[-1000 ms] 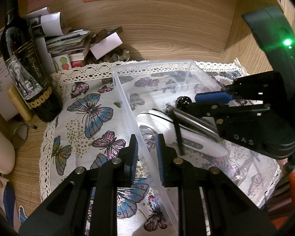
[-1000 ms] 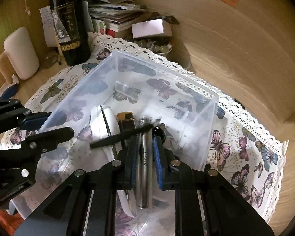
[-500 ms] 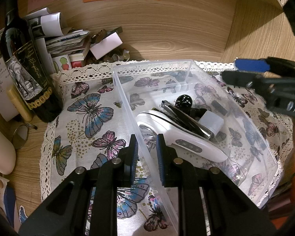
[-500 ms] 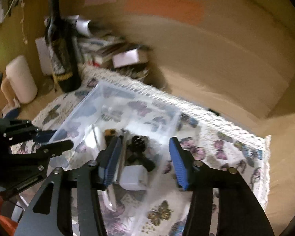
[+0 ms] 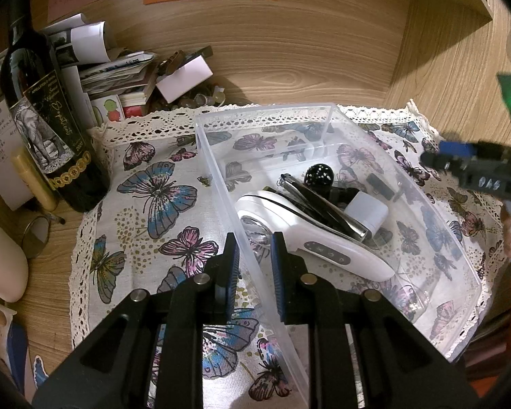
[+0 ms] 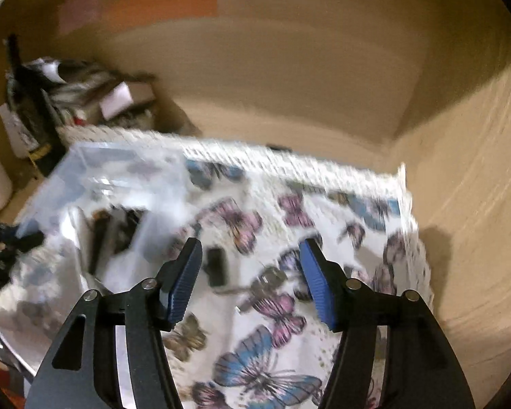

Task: Organize rigid objects
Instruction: 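Move the right gripper to the keys and grasp the key ring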

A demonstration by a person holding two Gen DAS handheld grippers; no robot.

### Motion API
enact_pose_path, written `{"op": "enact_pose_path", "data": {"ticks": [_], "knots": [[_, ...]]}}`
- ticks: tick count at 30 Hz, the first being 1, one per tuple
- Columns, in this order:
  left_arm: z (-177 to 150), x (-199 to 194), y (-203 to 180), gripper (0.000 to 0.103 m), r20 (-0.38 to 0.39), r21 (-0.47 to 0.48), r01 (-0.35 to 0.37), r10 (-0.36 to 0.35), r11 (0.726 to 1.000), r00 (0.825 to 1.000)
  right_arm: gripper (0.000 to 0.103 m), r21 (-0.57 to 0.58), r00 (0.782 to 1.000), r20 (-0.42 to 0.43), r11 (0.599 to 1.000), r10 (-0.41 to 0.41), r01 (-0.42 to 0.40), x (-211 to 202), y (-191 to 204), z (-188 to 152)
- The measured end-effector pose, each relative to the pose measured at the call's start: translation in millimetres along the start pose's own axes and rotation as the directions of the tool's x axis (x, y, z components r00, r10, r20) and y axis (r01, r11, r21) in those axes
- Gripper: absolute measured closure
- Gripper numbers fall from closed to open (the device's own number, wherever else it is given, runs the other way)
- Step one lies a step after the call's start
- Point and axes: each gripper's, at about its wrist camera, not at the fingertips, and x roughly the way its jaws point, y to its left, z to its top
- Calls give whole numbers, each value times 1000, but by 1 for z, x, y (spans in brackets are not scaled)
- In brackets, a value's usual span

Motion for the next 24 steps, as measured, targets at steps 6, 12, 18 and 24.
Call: {"op": "enact_pose_path", "data": {"ticks": [6,12,18,24], "knots": [[0,0,1,84,-1,2,-1,1,1000,1000,46,61,995,-101,998,27,-21,36,-11,-18],[0,0,0,84,0,1,-1,1,1000,1000,43,70,983,-168,995,75,-64,59,-8,-27],[-1,0,0,84,-1,1,-2,2,1000,1000,26,34,984,-162,997,68,-63,65,-1,-30],[-1,0,2,84,-3,0,-2,2,1000,1000,37,33,988,-136,997,76,-72,71,0,-25]]}}
